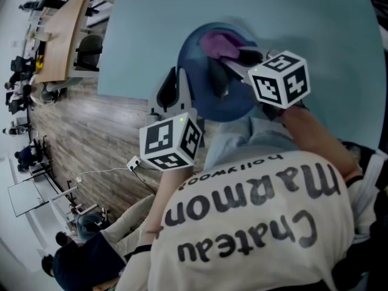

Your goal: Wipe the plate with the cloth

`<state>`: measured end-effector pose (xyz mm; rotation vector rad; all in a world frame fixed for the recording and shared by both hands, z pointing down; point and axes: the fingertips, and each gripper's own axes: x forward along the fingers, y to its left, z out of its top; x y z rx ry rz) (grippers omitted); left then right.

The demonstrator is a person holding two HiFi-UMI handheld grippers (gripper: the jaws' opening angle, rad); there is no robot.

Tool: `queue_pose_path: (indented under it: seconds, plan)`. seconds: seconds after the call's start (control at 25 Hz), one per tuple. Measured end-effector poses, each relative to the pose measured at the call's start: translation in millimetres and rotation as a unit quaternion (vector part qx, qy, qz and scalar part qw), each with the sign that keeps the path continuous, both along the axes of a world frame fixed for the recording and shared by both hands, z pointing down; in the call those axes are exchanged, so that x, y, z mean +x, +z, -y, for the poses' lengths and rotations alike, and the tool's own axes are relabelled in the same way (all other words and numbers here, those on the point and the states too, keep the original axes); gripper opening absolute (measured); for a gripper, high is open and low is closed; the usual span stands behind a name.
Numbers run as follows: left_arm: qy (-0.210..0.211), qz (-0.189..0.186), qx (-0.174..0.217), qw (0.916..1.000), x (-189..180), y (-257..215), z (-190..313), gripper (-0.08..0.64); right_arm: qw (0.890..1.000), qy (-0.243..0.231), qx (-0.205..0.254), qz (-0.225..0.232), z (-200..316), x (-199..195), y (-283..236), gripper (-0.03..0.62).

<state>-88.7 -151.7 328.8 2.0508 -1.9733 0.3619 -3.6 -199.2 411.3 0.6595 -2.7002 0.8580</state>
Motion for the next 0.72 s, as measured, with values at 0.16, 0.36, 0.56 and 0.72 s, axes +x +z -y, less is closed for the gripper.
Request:
queue_pose_path:
  seconds: [0.16, 0.36, 0.56, 0.72]
  plan:
    - [0.003, 0.000, 0.001, 1.0000, 1, 1, 1, 0.034, 1.000, 0.017, -0.013, -0.010, 6, 10, 13, 0.140]
    - [0.008, 0.003, 0.004, 1.0000, 5, -2, 4, 0.035, 0.999, 0.036, -0.030, -0.015, 11, 22, 23, 0.140]
    - [0.009, 0.004, 0.006, 0.9999, 7, -2, 3, 0.037, 0.998, 0.046, -0.039, -0.027, 12, 32, 34, 0.140]
    - [0.006, 0.002, 0.007, 1.0000, 4, -3, 4, 0.037, 0.997, 0.048, -0.043, -0.047, 12, 38, 41, 0.140]
